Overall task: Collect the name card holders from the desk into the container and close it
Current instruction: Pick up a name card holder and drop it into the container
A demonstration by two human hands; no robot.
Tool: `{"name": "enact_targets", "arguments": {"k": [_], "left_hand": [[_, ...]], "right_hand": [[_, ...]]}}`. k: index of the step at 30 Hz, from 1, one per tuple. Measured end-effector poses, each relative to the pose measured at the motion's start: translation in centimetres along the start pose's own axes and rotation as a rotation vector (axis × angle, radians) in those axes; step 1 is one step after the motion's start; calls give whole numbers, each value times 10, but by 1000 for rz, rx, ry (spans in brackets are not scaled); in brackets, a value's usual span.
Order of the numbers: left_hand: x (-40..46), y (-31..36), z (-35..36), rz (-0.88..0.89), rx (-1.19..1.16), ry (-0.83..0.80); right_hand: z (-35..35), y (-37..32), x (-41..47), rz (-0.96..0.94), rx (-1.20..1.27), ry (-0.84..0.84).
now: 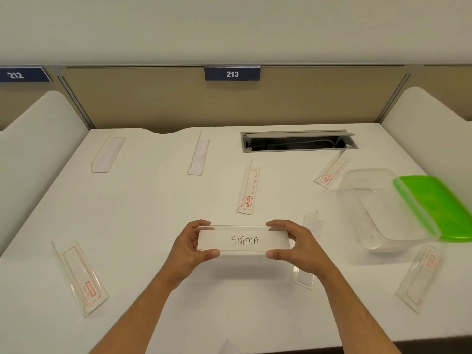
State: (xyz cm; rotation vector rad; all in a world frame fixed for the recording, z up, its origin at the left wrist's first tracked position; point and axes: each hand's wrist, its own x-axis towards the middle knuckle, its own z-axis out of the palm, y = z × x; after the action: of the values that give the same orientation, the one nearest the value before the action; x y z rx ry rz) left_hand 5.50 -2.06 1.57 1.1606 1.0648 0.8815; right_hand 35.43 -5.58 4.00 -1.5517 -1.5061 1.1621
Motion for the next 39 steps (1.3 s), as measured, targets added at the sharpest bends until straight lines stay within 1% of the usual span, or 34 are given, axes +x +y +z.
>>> {"name": "enact_targets", "arguments": {"k": [7,13,16,19,23,26,29,34,39], "left_hand": [[16,0,29,54,94,-68],[27,-15,62,70,188,-94],[33,-25,76,67,363,-91],[39,-36,90,114,559,-97],[51,-61,107,124,853,-147],[61,-76,118,192,1066,-194],[69,-82,129,246,1167,-181],[78,-88,135,274,1310,-165],[78,-91,137,279,1383,-155]], "right_hand": [[-23,7,-21,8,5,130],[-47,16,-43,23,57,326],[-60,20,-52,27,67,445],[-72,25,-60,40,59,561],[-88,33,-67,71,70,738],[-101,39,-68,102,57,863],[-116,42,-67,129,24,977],[-142,44,-62,178,-44,1162],[-165,56,-46,251,-159,1245]]}}
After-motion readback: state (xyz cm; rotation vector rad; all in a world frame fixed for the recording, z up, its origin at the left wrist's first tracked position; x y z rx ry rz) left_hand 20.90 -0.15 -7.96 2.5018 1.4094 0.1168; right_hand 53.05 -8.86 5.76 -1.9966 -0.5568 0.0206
